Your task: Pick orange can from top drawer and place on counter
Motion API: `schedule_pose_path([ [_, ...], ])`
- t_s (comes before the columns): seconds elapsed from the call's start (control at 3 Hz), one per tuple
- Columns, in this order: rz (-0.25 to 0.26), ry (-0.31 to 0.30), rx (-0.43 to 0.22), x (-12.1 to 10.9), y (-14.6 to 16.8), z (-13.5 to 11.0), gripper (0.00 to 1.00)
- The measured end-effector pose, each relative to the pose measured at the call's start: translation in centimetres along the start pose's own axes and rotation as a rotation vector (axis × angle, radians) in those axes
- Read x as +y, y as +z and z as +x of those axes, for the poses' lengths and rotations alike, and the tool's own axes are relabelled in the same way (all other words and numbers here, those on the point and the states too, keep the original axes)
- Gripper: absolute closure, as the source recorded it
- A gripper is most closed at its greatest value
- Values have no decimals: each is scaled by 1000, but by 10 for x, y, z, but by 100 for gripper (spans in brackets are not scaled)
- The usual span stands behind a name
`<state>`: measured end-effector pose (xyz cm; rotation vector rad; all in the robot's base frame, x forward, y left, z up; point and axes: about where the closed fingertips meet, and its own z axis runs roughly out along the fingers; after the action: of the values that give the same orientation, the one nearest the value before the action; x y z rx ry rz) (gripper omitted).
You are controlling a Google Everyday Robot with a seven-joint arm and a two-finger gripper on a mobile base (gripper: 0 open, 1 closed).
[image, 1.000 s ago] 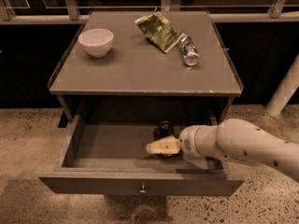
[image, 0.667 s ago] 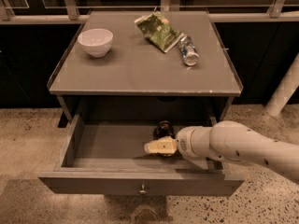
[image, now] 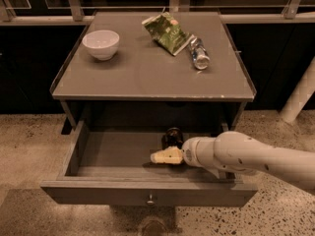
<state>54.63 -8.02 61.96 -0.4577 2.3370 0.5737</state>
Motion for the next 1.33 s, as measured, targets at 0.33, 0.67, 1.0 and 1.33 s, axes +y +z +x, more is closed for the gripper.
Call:
schedule_pose_path([
  [0.33,5,1,1,-2,15,4,0],
  [0.67,91,-7,-1,-13,21,10,19],
  [1.0,92,-7,-1,-12,20,9,42],
  [1.33,92,-7,-1,-12,20,9,66],
])
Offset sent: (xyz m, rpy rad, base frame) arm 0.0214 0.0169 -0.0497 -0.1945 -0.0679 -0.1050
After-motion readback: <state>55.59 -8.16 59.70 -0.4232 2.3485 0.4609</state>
